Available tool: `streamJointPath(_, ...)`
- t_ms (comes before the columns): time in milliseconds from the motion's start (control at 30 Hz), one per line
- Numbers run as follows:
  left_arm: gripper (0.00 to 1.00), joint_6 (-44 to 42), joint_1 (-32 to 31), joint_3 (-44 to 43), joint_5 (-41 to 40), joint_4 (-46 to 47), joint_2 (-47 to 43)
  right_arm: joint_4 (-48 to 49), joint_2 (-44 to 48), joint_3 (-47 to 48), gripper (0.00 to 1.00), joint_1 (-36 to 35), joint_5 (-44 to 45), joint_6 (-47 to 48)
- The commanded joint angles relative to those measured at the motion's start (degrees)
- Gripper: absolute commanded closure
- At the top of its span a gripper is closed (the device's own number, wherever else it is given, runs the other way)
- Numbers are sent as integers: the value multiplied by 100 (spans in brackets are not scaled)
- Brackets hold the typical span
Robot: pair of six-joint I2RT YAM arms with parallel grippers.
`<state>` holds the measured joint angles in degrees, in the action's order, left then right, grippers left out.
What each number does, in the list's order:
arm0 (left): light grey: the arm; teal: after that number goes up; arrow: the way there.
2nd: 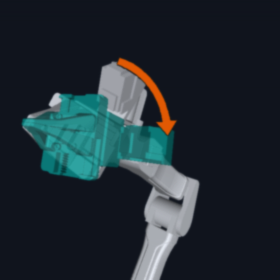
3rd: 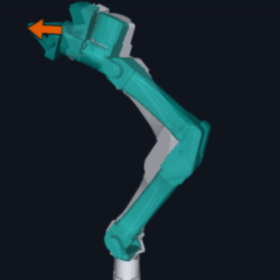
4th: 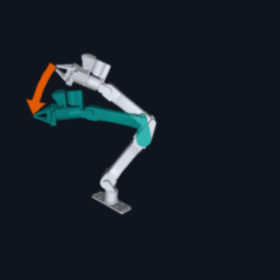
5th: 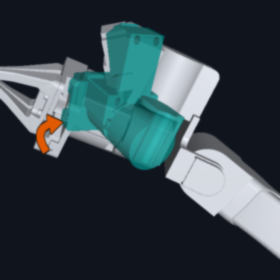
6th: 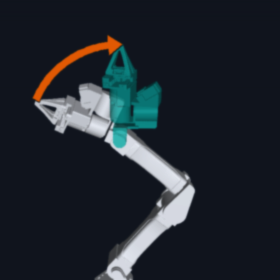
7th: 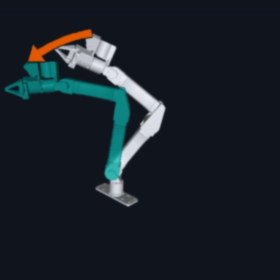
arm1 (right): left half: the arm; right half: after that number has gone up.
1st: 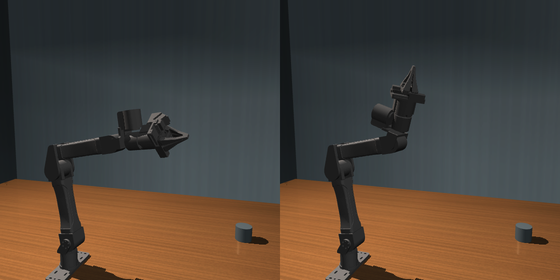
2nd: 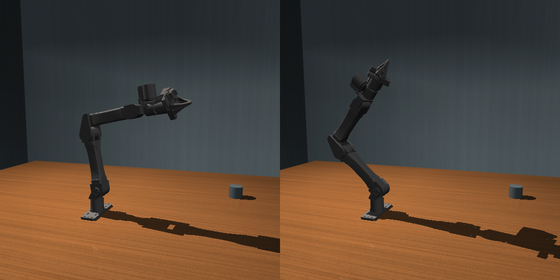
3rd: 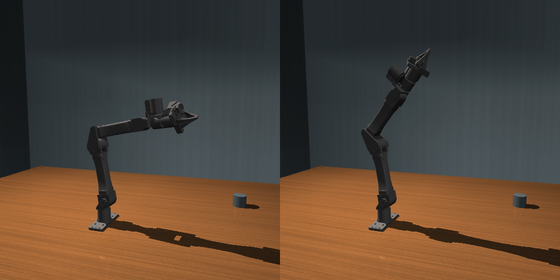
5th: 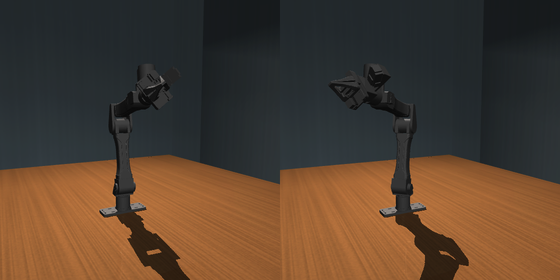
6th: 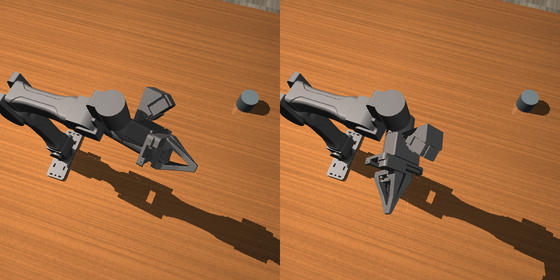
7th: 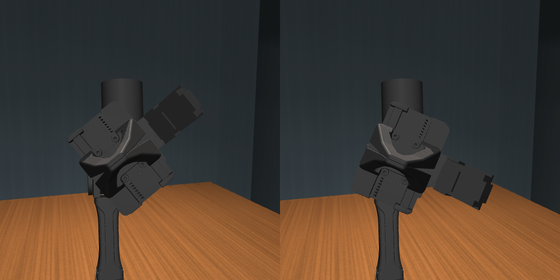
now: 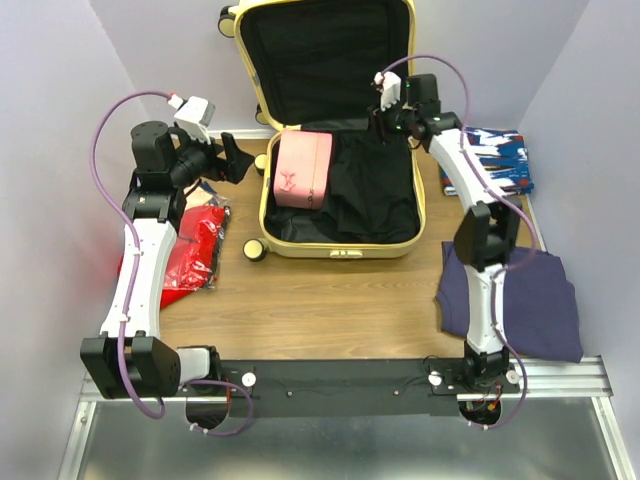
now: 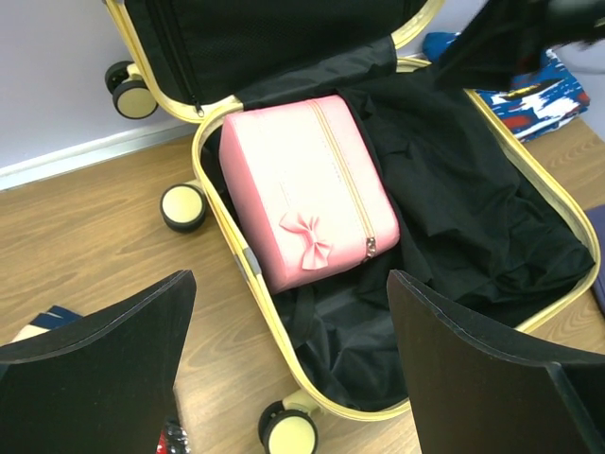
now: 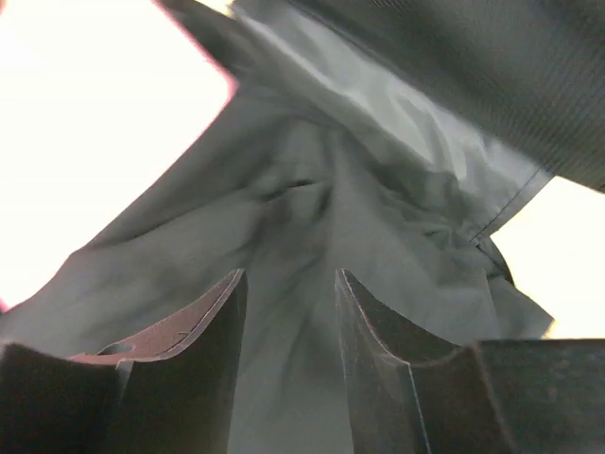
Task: Pack the luggage
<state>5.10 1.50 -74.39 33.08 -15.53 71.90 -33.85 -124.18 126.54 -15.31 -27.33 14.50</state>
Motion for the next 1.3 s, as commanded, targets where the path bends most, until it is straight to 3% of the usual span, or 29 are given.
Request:
streamJointPath(0, 8, -176, 79, -269, -205, -20, 17, 606, -1195, 512, 50, 2, 1272, -887)
streamJointPath(200, 8, -361, 166, -225, -557, -55, 43, 862, -1705, -102, 47, 10, 1564, -694)
streamJointPath(400, 8, -405, 272, -418, -566, -196, 307, 871, -1364, -1174, 37, 11, 1442, -194)
streamJointPath(600, 8, -379, 307, -541, -417, -179, 439, 871, -740, -640, 33, 11, 399, -482)
streamJointPath(833, 8, -291, 316, -471, -337, -135, 404, 862, 7, -963, 36, -86, -448, -975)
streamJointPath(1100, 8, -343, 316, -296, -381, -152, 228, 871, 632, -2869, 44, -384, -922, -730)
streamJointPath(1267, 8, -449, 334, -146, -469, -222, 79, 871, 431, -3425, 44, -736, -730, -756)
